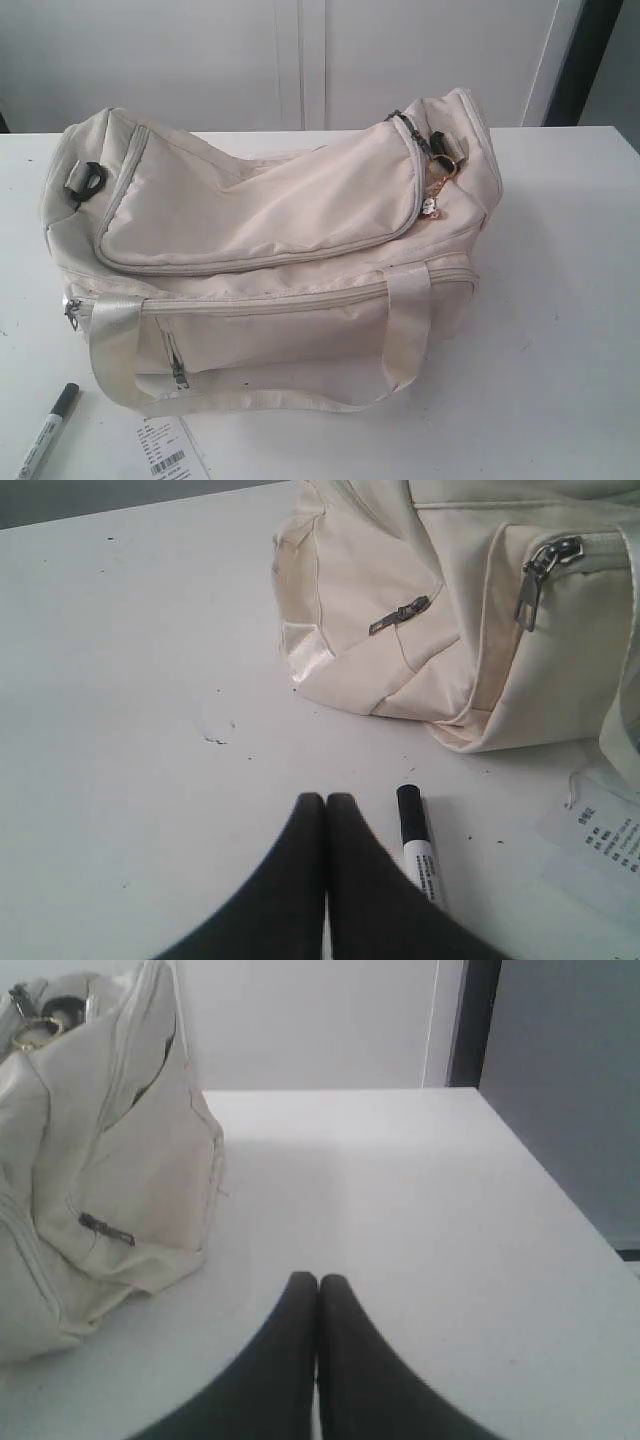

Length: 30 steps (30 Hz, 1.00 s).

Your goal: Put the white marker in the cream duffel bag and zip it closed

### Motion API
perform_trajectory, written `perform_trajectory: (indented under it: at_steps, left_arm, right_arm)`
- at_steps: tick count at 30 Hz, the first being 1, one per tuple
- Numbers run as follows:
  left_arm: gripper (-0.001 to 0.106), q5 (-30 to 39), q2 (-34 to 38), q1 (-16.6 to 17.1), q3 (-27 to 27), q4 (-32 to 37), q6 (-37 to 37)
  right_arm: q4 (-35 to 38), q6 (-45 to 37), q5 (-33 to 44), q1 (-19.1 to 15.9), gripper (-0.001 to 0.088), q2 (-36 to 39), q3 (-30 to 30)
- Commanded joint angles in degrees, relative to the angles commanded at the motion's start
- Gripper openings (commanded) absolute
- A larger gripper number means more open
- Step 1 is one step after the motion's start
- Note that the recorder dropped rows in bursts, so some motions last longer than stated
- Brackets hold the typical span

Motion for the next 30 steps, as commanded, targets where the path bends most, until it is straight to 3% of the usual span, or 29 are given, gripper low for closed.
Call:
perform_trajectory:
  at_steps: [6,12,15,20,30]
  left_arm:
    - [0.0,0.0,0.0,0.0,0.0,0.0,0.0]
    - [0.0,0.0,0.0,0.0,0.0,0.0,0.0]
    - [0.0,0.0,0.0,0.0,0.0,0.0,0.0]
    - [0.0,0.0,0.0,0.0,0.0,0.0,0.0]
    - [0.0,0.0,0.0,0.0,0.0,0.0,0.0]
  right_arm:
    - [0.4,0.5,-12.2,0.0,0.0,0.0,0.0]
    - [1.9,15.7,-12.8,0.0,0.0,0.0,0.0]
    - [1.9,15.8,-14.5,0.0,0.0,0.0,0.0]
    - [1.9,16.3,-24.2,0.0,0.0,0.0,0.0]
    - [1.7,14.8,-18.3,0.0,0.0,2.9,-6.2]
